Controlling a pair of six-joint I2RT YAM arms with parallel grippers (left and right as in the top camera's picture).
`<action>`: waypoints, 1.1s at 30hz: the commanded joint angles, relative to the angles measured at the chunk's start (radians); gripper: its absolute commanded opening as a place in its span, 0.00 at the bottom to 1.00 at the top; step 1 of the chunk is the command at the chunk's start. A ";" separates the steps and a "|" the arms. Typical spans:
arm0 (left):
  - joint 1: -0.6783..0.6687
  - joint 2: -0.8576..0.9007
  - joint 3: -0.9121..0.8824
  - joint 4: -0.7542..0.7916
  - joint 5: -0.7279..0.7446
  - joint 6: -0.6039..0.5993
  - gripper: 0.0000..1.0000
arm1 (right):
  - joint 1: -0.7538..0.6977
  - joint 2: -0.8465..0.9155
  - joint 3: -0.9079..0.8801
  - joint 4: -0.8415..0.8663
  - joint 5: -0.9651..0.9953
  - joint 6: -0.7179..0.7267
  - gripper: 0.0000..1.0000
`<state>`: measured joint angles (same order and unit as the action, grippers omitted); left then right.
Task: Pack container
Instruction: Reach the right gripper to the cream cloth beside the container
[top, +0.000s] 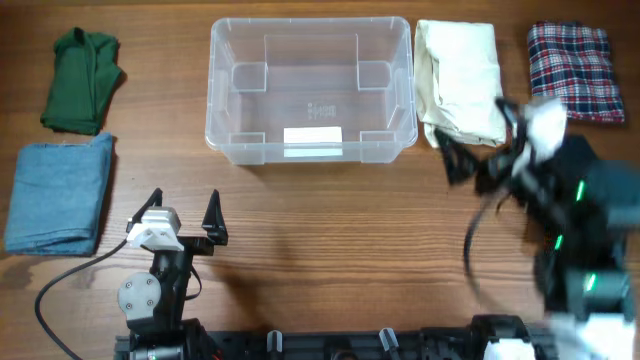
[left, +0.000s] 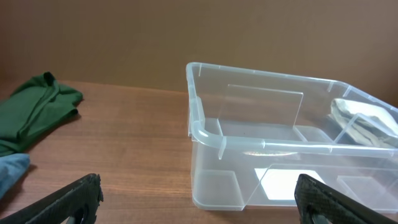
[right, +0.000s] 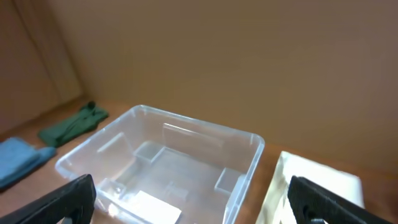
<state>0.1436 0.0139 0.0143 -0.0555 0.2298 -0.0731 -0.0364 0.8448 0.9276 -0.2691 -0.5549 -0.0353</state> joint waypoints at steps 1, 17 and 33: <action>0.005 -0.007 -0.009 0.000 -0.010 -0.013 1.00 | -0.046 0.251 0.270 -0.079 -0.246 -0.135 1.00; 0.005 -0.007 -0.009 0.000 -0.010 -0.013 1.00 | -0.303 0.745 0.434 -0.034 -0.229 -0.123 1.00; 0.005 -0.007 -0.009 0.000 -0.010 -0.013 1.00 | -0.402 1.107 0.434 -0.039 -0.153 -0.136 1.00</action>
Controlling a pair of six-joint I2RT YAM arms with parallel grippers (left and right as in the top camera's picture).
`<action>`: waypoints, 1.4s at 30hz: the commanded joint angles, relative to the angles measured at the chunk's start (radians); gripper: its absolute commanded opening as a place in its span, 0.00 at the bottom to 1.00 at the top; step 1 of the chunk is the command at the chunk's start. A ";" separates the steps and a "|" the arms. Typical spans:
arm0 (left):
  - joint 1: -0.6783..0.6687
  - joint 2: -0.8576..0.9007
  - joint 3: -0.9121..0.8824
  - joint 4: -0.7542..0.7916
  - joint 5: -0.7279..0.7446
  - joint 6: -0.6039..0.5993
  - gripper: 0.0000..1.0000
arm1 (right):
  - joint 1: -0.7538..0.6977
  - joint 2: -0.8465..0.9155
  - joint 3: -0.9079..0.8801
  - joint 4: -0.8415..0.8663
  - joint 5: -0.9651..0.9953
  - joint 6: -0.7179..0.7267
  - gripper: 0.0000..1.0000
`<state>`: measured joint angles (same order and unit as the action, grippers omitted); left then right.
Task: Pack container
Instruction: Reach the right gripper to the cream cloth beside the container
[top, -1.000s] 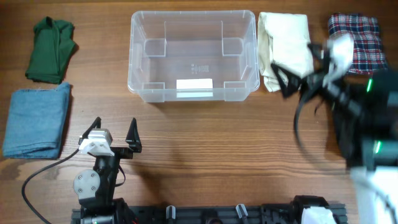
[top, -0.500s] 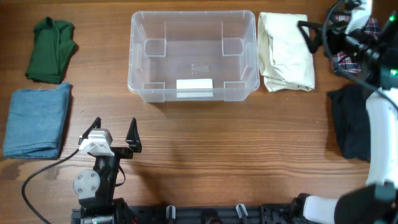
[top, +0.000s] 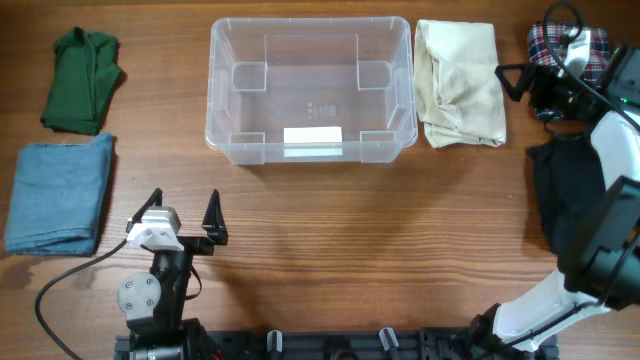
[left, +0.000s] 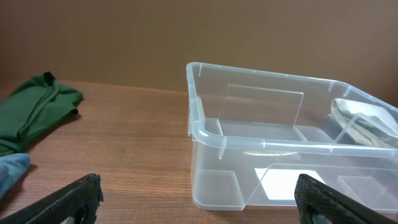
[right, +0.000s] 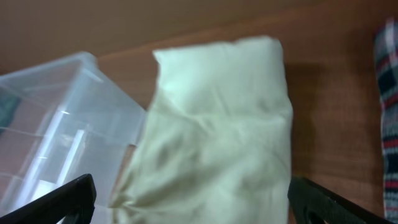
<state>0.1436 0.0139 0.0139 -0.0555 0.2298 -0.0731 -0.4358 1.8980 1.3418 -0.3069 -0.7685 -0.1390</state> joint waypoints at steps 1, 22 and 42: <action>0.005 -0.007 -0.008 0.000 -0.010 -0.013 1.00 | -0.002 0.064 0.019 -0.006 0.085 -0.043 1.00; 0.005 -0.007 -0.008 0.000 -0.010 -0.013 1.00 | 0.007 0.243 0.018 0.015 0.147 -0.067 1.00; 0.005 -0.007 -0.008 0.000 -0.010 -0.013 1.00 | 0.182 0.275 0.018 0.142 0.132 0.021 0.75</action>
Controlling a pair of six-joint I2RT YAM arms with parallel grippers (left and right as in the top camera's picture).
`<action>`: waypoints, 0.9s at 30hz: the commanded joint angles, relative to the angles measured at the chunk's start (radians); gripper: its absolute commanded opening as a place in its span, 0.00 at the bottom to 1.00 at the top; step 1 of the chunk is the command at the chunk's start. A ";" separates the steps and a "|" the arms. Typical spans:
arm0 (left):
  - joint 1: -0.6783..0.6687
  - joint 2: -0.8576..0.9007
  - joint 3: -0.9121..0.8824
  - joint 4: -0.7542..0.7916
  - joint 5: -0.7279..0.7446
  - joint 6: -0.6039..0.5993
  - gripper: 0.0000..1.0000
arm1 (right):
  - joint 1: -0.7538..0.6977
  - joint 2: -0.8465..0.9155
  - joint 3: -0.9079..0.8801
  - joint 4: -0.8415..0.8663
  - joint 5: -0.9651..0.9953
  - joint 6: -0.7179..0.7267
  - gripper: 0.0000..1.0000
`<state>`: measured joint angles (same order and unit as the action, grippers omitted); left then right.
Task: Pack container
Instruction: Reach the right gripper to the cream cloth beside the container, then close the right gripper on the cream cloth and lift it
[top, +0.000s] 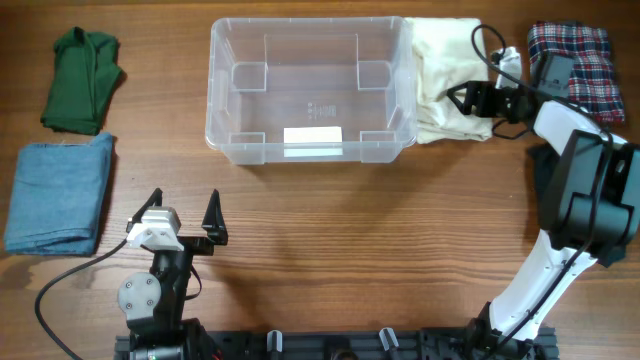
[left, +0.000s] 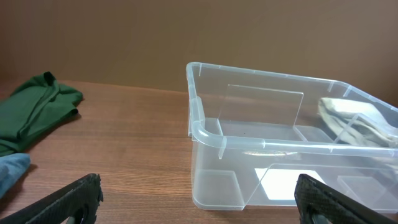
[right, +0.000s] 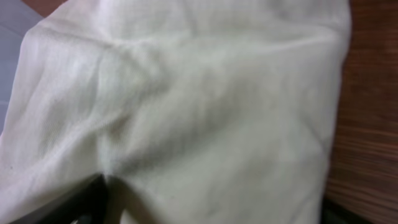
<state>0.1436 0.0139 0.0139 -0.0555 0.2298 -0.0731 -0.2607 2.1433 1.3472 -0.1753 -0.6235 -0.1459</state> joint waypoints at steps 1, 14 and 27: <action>0.005 -0.007 -0.008 0.000 -0.010 -0.013 1.00 | 0.006 0.030 0.012 0.010 -0.013 0.035 0.68; 0.005 -0.007 -0.008 0.000 -0.010 -0.013 1.00 | -0.008 0.023 0.016 0.011 -0.089 0.043 0.04; 0.005 -0.007 -0.008 0.000 -0.010 -0.013 1.00 | -0.059 -0.191 0.024 -0.006 -0.114 0.070 0.04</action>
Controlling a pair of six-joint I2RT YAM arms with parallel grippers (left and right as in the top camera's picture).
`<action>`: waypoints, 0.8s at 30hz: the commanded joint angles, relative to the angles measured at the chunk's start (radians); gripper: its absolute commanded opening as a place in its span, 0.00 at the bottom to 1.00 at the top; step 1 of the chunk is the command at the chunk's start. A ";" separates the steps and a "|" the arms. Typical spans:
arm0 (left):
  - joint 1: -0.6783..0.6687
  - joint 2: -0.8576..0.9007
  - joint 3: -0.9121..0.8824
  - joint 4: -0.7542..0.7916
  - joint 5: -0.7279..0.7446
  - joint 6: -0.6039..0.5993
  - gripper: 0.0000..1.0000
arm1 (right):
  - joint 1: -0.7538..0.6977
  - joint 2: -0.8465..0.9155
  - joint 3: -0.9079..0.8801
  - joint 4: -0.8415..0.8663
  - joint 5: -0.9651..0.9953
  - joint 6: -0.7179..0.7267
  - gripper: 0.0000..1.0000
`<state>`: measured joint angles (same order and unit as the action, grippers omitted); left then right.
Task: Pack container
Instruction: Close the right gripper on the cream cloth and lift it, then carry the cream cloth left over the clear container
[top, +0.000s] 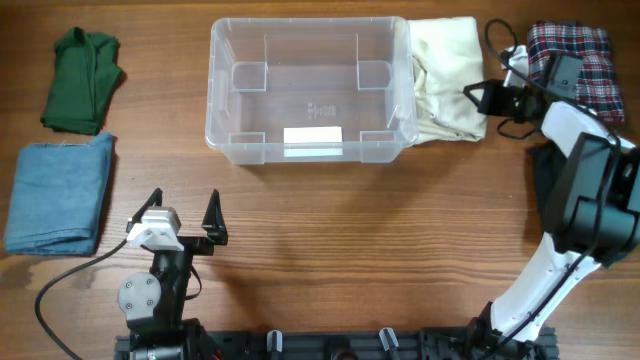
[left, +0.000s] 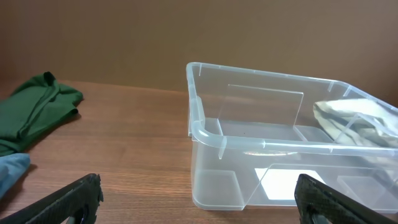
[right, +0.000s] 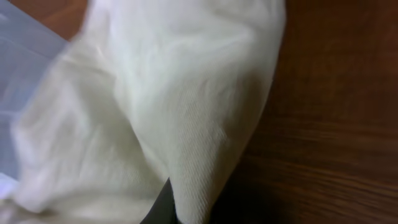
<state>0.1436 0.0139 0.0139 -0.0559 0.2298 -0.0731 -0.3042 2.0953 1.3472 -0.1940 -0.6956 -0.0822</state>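
Note:
The clear plastic container (top: 310, 22) stands at the table's back middle, with nothing in it but a white label. A cream cloth (top: 445, 75) lies bunched against its right wall. My right gripper (top: 482, 98) is at the cloth's right edge, shut on a raised fold of the cloth (right: 205, 124); one dark finger (right: 163, 208) shows beneath it. My left gripper (top: 185, 215) rests near the front left, open, with nothing between its fingers (left: 68, 198), facing the container (left: 261, 146).
A plaid cloth (top: 590, 40) lies at the back right, just behind my right arm. At the far left a green cloth (top: 82, 80) lies above a blue cloth (top: 58, 195). The green cloth (left: 37, 109) also shows in the left wrist view.
My right gripper, then with open fingers pressed down on the cream cloth, is now shut on a fold at its right edge and sits slightly further right. The left arm is unchanged.
My right arm was first in front of the cream cloth, blurred and open. Then it was at the back right by the plaid cloth. Then it was over the cream cloth, which lay pushed against the container. Now it grips that cloth's edge.

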 joint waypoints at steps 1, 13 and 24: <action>0.005 -0.007 -0.008 0.000 -0.010 -0.013 1.00 | -0.016 -0.168 0.024 0.010 -0.035 0.006 0.04; 0.005 -0.007 -0.008 0.000 -0.010 -0.013 1.00 | -0.016 -0.439 0.024 -0.105 0.103 -0.045 0.04; 0.005 -0.007 -0.008 0.000 -0.010 -0.013 1.00 | 0.031 -0.554 0.026 -0.151 0.066 -0.048 0.04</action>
<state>0.1436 0.0139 0.0139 -0.0555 0.2298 -0.0731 -0.3065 1.6432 1.3472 -0.3660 -0.5747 -0.1097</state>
